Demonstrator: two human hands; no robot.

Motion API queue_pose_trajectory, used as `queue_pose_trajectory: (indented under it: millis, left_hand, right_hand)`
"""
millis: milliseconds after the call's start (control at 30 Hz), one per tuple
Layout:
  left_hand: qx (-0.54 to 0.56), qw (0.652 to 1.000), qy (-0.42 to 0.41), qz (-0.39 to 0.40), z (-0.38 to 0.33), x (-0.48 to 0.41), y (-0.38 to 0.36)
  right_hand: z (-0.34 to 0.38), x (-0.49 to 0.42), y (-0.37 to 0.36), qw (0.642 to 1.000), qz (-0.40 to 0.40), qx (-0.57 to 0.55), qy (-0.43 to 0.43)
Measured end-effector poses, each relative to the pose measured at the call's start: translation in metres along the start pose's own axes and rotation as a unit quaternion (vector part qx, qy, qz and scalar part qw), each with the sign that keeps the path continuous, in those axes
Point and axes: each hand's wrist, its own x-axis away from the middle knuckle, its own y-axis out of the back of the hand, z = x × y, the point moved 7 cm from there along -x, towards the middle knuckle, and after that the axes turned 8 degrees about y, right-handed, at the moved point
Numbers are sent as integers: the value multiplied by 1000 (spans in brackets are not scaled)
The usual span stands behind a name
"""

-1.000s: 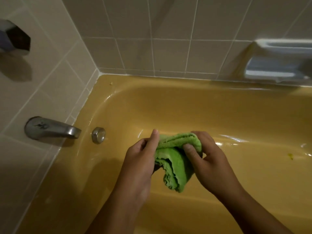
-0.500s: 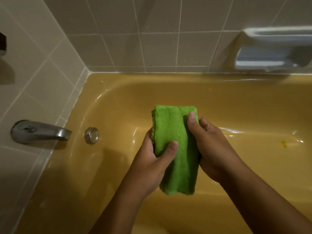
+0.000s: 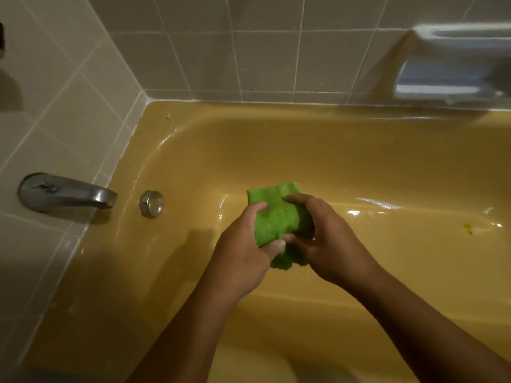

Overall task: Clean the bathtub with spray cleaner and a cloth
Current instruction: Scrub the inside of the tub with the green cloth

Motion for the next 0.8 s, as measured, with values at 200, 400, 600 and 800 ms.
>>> queue_pose_trajectory:
  millis: [200, 400, 600, 800]
  left_hand:
    - [-185, 969, -68, -150, -9, 3, 22]
    - [-181, 952, -125, -213, 3, 14, 45]
    - [81, 988, -76, -106, 19, 16, 52]
    - [328, 944, -50, -2, 20, 26, 39]
  right_hand:
    - [18, -17, 16, 961, -12, 254, 104]
    - [31, -24, 3, 973, 89, 114, 179]
    - [37, -23, 3, 975, 90, -178, 94]
    - [41, -19, -11, 939, 49, -341, -7]
